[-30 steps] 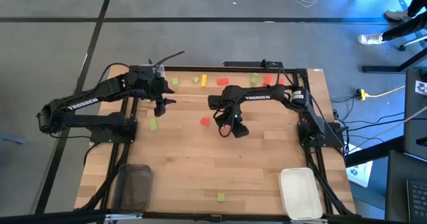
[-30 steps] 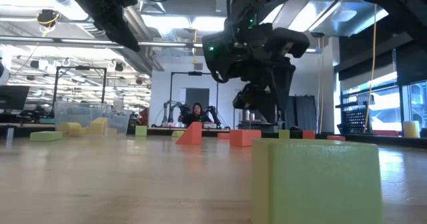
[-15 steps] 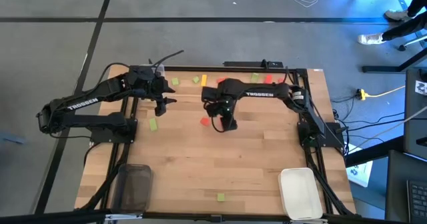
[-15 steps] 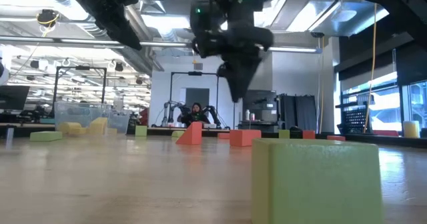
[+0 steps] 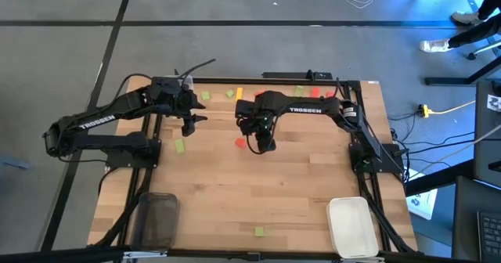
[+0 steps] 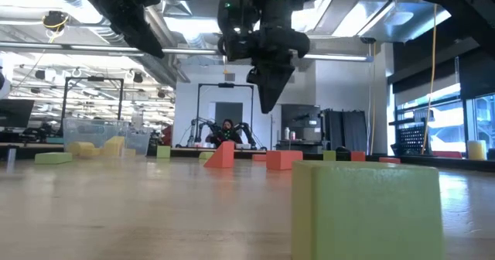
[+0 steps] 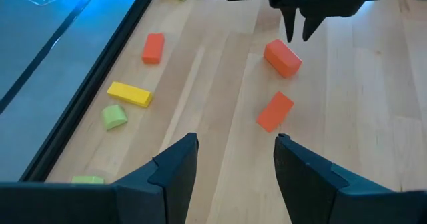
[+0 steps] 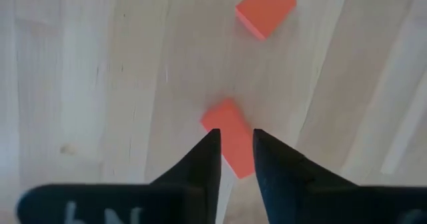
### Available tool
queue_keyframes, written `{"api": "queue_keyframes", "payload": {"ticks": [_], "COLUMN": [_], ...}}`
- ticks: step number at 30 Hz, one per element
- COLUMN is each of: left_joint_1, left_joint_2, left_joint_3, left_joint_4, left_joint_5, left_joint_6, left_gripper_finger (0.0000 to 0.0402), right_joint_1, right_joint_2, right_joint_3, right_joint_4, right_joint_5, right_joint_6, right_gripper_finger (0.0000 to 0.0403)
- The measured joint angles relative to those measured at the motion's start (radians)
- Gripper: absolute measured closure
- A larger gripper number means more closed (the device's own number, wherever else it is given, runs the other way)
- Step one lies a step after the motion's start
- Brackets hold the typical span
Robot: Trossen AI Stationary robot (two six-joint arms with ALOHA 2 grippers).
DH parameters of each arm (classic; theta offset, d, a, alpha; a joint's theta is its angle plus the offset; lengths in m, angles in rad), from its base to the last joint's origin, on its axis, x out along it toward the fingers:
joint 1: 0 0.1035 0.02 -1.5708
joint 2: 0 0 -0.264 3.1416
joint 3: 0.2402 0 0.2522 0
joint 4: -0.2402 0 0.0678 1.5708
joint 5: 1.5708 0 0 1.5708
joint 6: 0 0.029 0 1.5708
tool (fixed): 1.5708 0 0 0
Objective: Sort & place blocks by color
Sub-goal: Put the orange block into the white bin
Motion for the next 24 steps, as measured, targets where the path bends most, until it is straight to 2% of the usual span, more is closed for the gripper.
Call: {"api": "queue_keyframes", "payload": {"ticks": [5,16,19,24], "left_joint_1": [0.0,0.0,0.0,0.0], "left_joint_2": [0.0,0.0,0.0,0.0], "left_joint_3": [0.0,0.0,0.0,0.0], "left_joint_4": [0.0,0.0,0.0,0.0], "left_joint_5": [0.0,0.0,0.0,0.0], "left_joint_6": [0.0,-0.001,-0.002,-0.002], "left_gripper_finger": [0.0217,0.0217,0.0217,0.0217], "right_joint_1": [0.0,0.005,0.005,0.005], "right_joint_2": [0.0,0.0,0.0,0.0], "right_joint_3": [0.0,-0.005,-0.026,-0.092], "right_joint_4": [0.0,0.013,0.014,0.013], "right_joint_5": [0.002,0.004,0.004,0.0], "right_joint_6": [-0.036,-0.106,-0.118,-0.246], "right_gripper_finger": [0.0306,0.0215,0.0205,0.0203]}}
